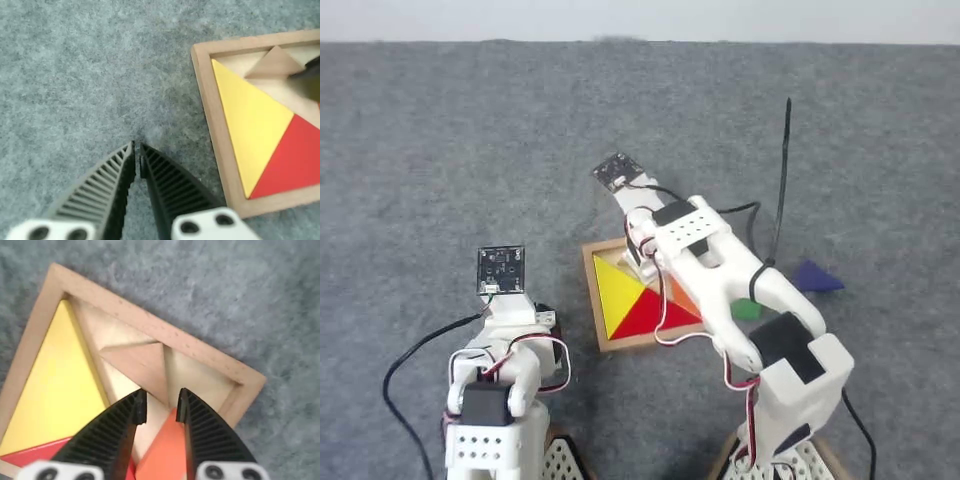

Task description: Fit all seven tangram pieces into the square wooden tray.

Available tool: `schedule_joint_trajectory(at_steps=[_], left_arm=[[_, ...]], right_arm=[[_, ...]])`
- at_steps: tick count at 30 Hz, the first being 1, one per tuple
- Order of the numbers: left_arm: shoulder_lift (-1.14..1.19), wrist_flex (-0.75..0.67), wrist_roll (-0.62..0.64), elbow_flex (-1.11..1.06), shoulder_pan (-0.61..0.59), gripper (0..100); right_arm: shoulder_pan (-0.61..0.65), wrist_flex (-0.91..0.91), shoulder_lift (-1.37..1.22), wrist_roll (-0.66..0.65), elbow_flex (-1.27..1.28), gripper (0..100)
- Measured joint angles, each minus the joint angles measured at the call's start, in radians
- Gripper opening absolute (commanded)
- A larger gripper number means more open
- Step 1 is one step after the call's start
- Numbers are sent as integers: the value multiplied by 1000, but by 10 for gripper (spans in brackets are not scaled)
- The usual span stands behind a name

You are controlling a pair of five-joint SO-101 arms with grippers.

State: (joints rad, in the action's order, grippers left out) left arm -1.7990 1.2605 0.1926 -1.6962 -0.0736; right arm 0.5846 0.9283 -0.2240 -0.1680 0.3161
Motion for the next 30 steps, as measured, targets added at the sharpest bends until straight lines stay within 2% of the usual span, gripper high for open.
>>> schedule_joint_trajectory(at_steps=[30], left_arm=[[0, 0, 0, 0, 0, 14]], right_arm=[[-26, -31, -48, 18, -97, 115]])
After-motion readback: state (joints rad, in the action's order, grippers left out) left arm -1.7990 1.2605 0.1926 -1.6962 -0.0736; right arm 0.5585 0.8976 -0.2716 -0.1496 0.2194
